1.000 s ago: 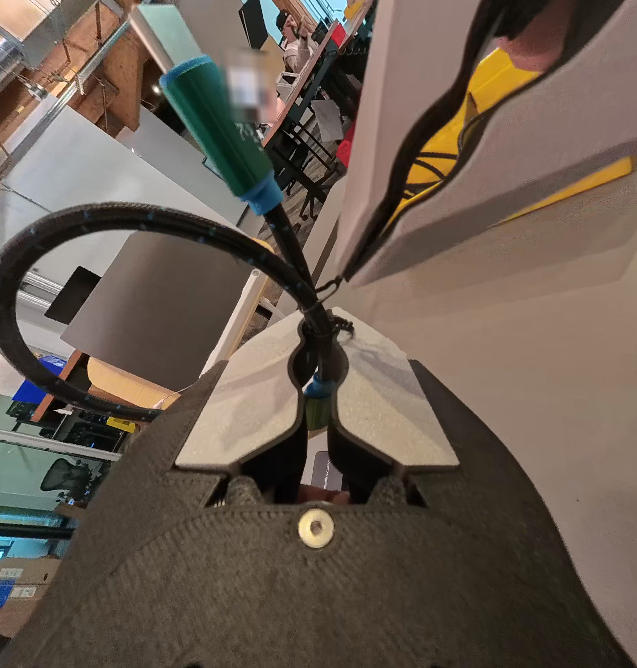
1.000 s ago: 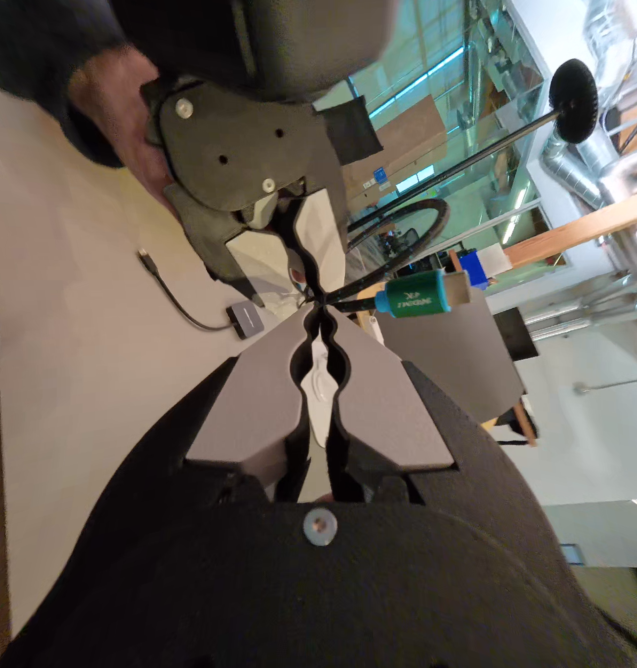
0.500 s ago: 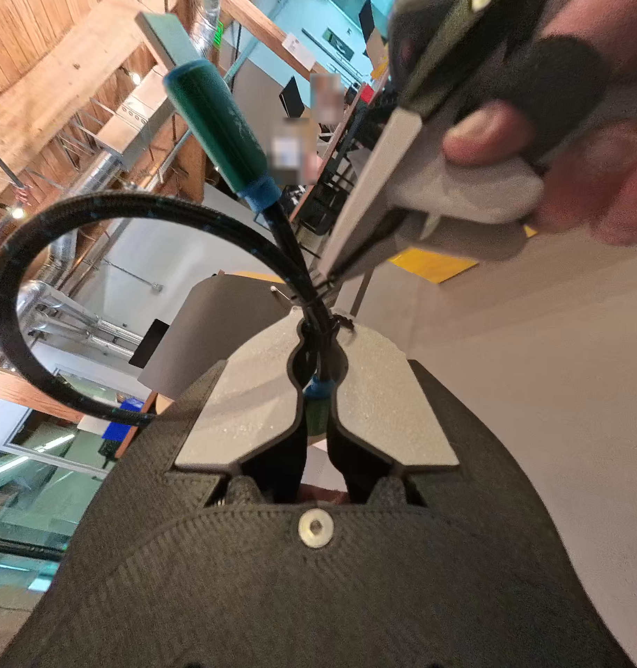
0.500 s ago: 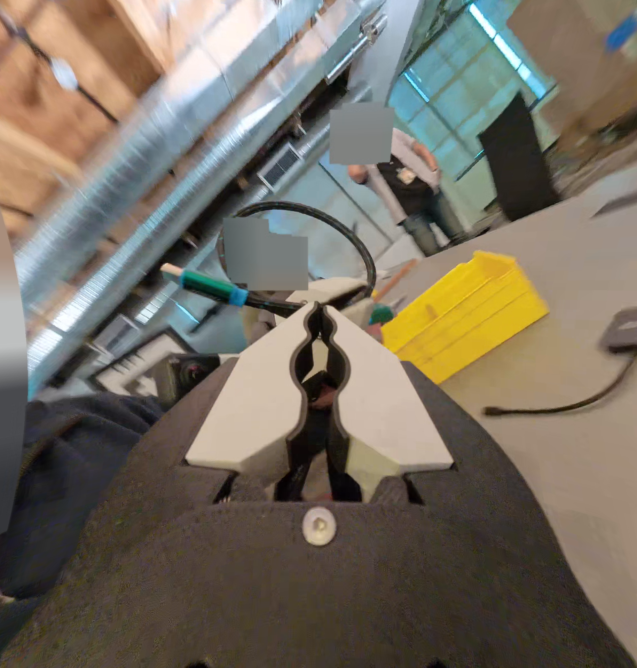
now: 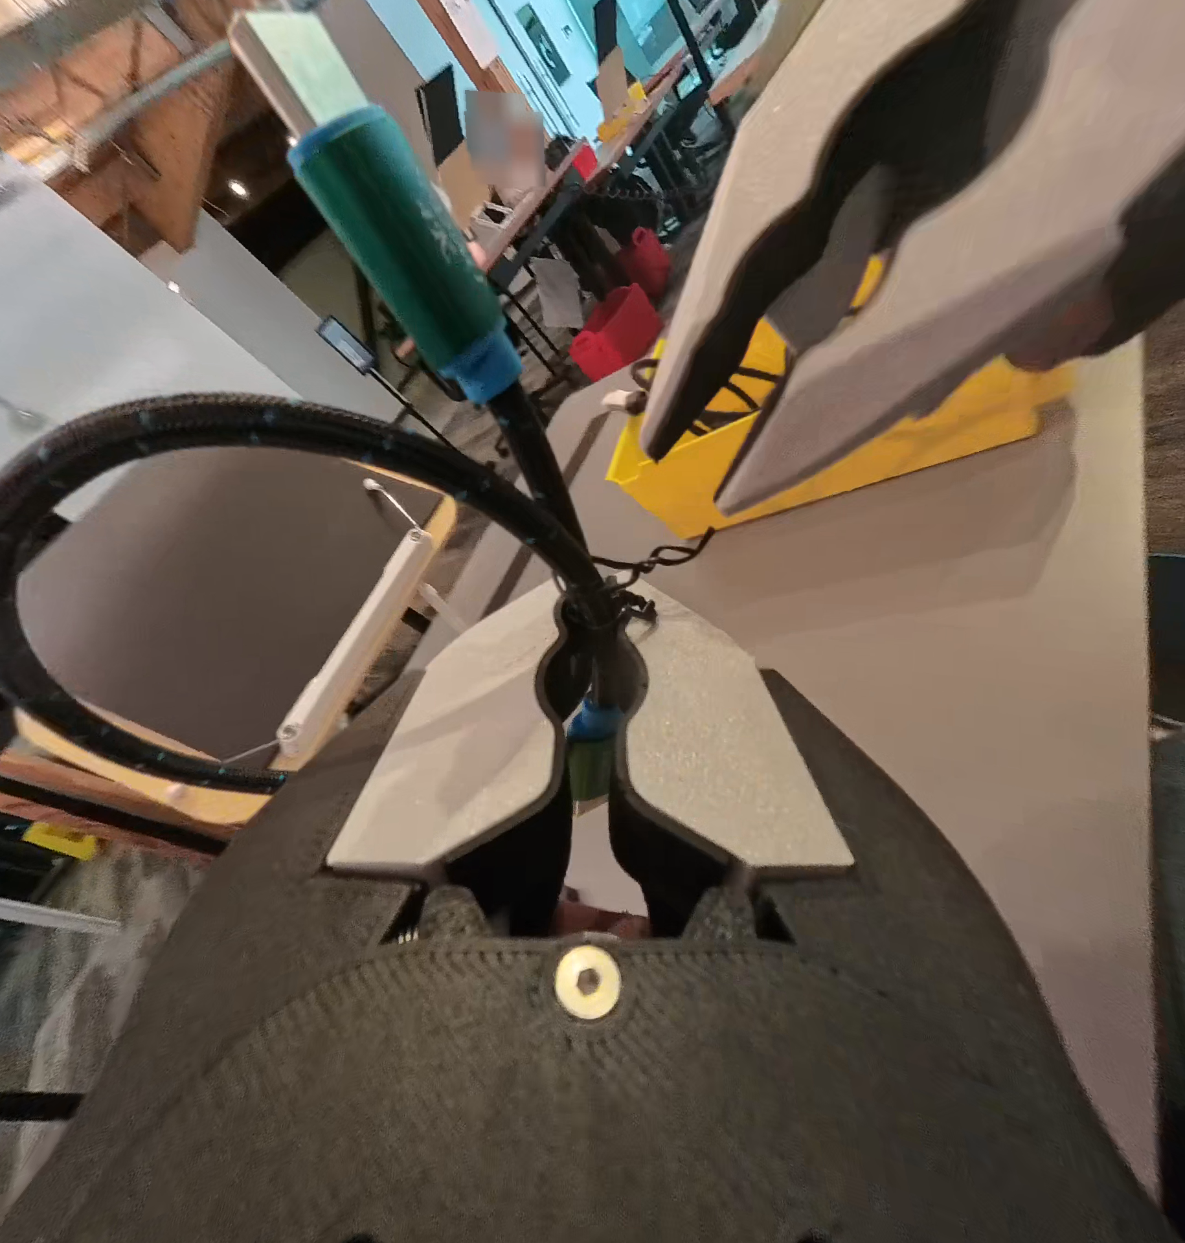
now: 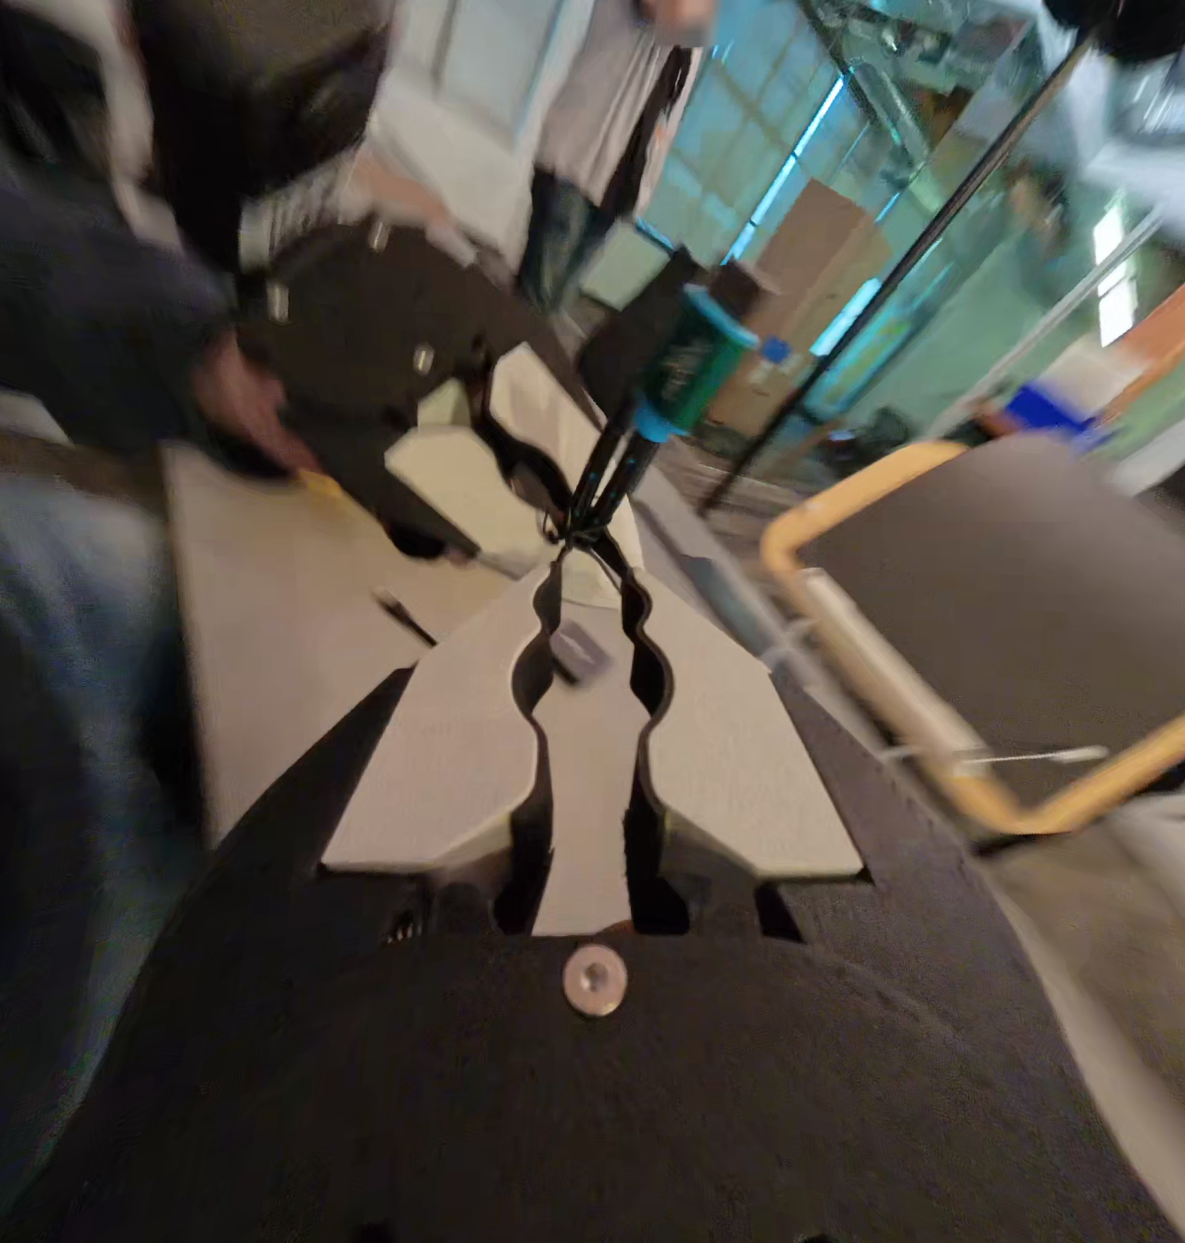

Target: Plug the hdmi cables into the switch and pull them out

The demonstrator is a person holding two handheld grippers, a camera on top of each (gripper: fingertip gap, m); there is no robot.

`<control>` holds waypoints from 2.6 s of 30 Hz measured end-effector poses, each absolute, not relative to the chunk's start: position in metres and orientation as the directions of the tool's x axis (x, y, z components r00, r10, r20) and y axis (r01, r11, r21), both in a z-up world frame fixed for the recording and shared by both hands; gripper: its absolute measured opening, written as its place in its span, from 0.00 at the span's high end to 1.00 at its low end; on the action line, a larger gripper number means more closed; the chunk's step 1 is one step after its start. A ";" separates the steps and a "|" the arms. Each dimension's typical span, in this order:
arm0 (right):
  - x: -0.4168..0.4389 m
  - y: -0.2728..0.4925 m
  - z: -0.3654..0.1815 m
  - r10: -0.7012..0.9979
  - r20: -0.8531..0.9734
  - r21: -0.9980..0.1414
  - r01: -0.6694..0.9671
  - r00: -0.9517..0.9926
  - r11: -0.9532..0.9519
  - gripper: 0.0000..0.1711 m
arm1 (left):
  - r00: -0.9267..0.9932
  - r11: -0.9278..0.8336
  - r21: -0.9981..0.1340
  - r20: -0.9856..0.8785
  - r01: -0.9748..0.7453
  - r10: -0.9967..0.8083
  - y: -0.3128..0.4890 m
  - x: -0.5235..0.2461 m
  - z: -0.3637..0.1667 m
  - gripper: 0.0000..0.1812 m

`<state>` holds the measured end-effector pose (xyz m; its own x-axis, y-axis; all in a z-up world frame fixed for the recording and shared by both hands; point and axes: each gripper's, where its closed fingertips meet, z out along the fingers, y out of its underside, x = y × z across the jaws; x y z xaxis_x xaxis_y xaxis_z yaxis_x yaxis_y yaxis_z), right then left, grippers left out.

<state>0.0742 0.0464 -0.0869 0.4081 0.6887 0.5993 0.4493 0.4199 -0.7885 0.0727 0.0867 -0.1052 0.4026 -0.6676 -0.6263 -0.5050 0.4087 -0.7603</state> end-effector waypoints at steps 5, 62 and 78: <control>0.070 0.051 -0.104 0.388 0.912 -0.355 0.731 0.134 0.582 0.89 | 0.370 0.318 -0.814 -0.522 -0.487 -0.769 0.082 0.076 -0.110 0.97; 0.071 0.044 -0.093 0.775 0.376 -0.922 0.289 0.508 0.258 0.86 | 0.355 0.368 -0.734 -0.625 -0.571 -0.695 0.087 0.077 -0.122 0.97; 0.062 0.051 -0.104 0.378 0.911 -0.369 0.738 0.166 0.566 1.00 | 0.337 0.345 -0.746 -0.595 -0.570 -0.730 0.081 0.081 -0.125 0.98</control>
<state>0.0621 0.0514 -0.1038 0.1658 0.3780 0.9108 0.7376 0.5655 -0.3690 0.0809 0.0814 -0.1246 0.3366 -0.7296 -0.5953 -0.5700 0.3454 -0.7455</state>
